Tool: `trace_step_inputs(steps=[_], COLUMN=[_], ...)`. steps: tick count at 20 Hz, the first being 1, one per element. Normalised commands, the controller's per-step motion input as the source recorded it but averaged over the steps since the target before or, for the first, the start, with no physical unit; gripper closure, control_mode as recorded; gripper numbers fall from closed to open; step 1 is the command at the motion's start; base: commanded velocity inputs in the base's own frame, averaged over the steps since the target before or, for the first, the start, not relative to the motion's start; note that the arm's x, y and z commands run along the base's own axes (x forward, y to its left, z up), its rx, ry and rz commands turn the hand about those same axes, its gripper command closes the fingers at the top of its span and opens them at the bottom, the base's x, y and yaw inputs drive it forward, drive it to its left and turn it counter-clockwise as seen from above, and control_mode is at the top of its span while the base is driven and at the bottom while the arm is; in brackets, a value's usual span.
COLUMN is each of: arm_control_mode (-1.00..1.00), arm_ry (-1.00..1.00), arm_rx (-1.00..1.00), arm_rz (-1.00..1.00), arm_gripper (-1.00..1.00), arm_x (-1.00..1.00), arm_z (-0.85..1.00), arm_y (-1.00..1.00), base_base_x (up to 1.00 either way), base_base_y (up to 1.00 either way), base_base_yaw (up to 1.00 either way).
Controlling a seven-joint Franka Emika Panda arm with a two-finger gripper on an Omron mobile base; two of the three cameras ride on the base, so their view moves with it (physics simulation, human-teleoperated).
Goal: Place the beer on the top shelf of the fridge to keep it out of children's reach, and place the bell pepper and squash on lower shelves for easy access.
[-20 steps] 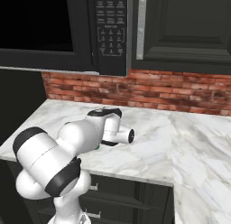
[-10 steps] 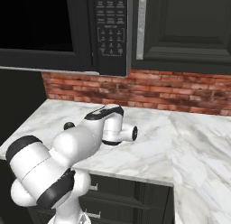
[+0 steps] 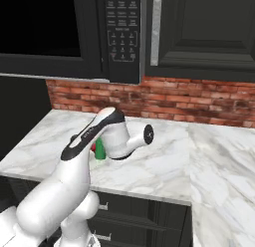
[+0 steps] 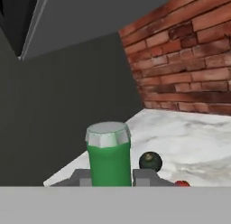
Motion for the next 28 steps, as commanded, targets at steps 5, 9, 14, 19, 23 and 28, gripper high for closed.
trace_step_inputs(steps=[5, 9, 14, 19, 23, 28], arm_control_mode=[-1.0, -1.0, -1.0, -1.0, -1.0, -1.0], arm_ry=[0.02, 0.0, 0.03, 0.09, 0.06, 0.02], arm_rx=[-0.04, -0.17, -0.31, -0.33, -0.25, -0.09], arm_rz=[-0.29, -0.33, -0.18, -0.11, -0.1, -0.09], arm_gripper=[1.0, 1.0, 1.0, 1.0, 1.0, 1.0], arm_x=[-0.35, -0.28, -0.05, -0.16, -0.22, -0.2], arm_z=[0.49, 0.43, 0.61, 0.57, 0.51, 0.38], arm_y=[-0.01, 0.11, 0.07, 0.03, 0.0, 0.0], base_base_x=[0.0, 0.0, 0.0, 0.0, 0.0, 0.0], base_base_y=[0.0, 0.0, 0.0, 0.0, 0.0, 0.0], base_base_yaw=[0.0, 0.0, 0.0, 0.0, 0.0, 0.0])
